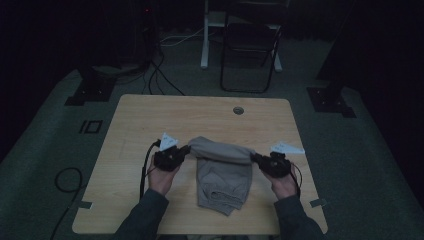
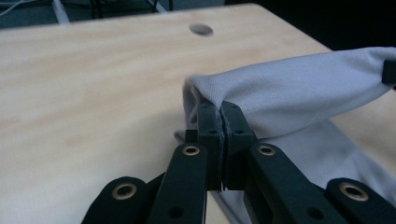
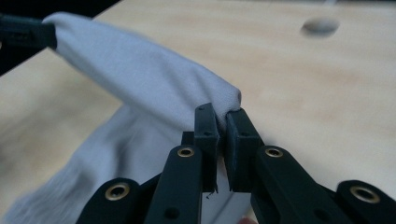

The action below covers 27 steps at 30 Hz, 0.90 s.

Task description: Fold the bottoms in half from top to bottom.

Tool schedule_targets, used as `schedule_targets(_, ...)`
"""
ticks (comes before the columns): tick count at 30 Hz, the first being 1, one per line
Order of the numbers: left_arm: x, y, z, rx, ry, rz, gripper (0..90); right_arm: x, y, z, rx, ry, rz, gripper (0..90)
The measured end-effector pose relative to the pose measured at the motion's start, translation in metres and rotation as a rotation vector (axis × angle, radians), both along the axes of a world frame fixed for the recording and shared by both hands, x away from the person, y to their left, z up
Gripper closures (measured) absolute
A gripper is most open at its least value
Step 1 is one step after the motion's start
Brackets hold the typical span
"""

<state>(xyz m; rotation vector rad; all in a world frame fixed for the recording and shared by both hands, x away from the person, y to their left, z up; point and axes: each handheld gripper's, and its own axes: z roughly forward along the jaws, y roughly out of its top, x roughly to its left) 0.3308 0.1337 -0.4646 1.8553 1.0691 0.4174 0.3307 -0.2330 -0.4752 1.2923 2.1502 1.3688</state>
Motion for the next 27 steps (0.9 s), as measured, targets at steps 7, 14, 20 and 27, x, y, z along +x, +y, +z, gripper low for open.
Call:
schedule_targets(7, -0.057, 0.0, -0.024, 0.01, 0.066, -0.037, 88.7, -0.059, -0.006, -0.02, 0.019, 0.029, 0.044, 84.0)
schedule_targets(14, -0.069, -0.014, -0.068, 0.092, 0.18, -0.079, 88.4, -0.081, 0.014, -0.057, -0.148, 0.138, 0.153, 73.6)
schedule_targets(20, -0.061, -0.018, -0.075, 0.11, 0.188, -0.064, 88.2, -0.07, 0.022, -0.065, -0.19, 0.143, 0.119, 73.4)
schedule_targets(27, -0.035, -0.021, -0.075, 0.123, 0.173, -0.009, 88.0, -0.032, 0.034, -0.066, -0.201, 0.129, 0.05, 77.7)
